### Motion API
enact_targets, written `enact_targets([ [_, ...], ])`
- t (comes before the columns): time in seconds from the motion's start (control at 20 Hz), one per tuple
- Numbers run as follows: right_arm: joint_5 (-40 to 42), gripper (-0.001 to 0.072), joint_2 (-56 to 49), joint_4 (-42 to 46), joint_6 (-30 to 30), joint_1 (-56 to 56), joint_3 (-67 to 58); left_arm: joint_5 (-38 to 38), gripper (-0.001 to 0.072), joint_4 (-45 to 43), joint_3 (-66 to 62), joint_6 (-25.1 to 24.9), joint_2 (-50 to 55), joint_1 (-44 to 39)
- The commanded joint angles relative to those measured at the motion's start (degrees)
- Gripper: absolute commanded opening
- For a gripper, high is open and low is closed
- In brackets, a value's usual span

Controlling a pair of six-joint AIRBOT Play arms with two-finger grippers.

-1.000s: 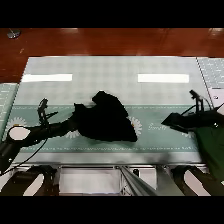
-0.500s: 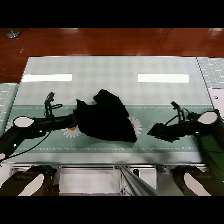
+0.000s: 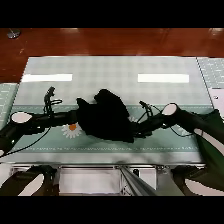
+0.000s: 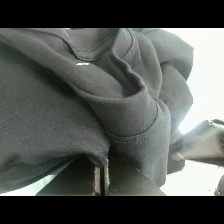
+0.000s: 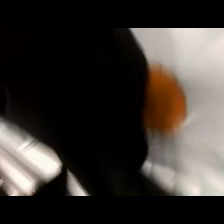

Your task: Fold the shirts.

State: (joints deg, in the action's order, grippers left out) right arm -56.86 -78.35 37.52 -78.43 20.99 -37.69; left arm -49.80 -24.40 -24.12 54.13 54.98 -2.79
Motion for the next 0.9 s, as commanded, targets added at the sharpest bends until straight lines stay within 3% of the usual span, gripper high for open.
enact_targets([
  [0.0, -0.3, 0.0032, -5.7, -2.6, 2.4, 3.1, -6.5, -0.9, 0.0024, 0.1, -0.7, -0.1, -0.1, 0.0],
  [0.2, -8.0, 0.0027, -2.7, 5.2, 2.7, -1.4, -19.0, -7.0, 0.0023, 0.1, -9.7, -0.1, -1.7, 1.9],
  [0.4, -13.7, 0.0027, 2.9, 20.2, -5.0, -8.5, -49.9, -7.8, 0.0023, 0.0, -31.9, 1.2, -4.6, 4.2],
  [0.55, -21.9, 0.0027, 4.0, 26.2, -5.5, -9.8, -76.2, -8.0, 0.0023, 0.0, -50.6, 2.9, -4.6, 4.2],
  [0.65, -26.9, 0.0027, 5.9, 26.8, -5.3, -9.8, -87.8, -9.9, 0.0023, -3.2, -60.8, 7.0, -4.7, 4.2],
  [0.85, -29.2, 0.0027, 19.3, 27.1, -2.7, -9.8, -84.2, -25.1, 0.0023, -13.7, -73.2, 18.7, -5.1, 4.2],
])
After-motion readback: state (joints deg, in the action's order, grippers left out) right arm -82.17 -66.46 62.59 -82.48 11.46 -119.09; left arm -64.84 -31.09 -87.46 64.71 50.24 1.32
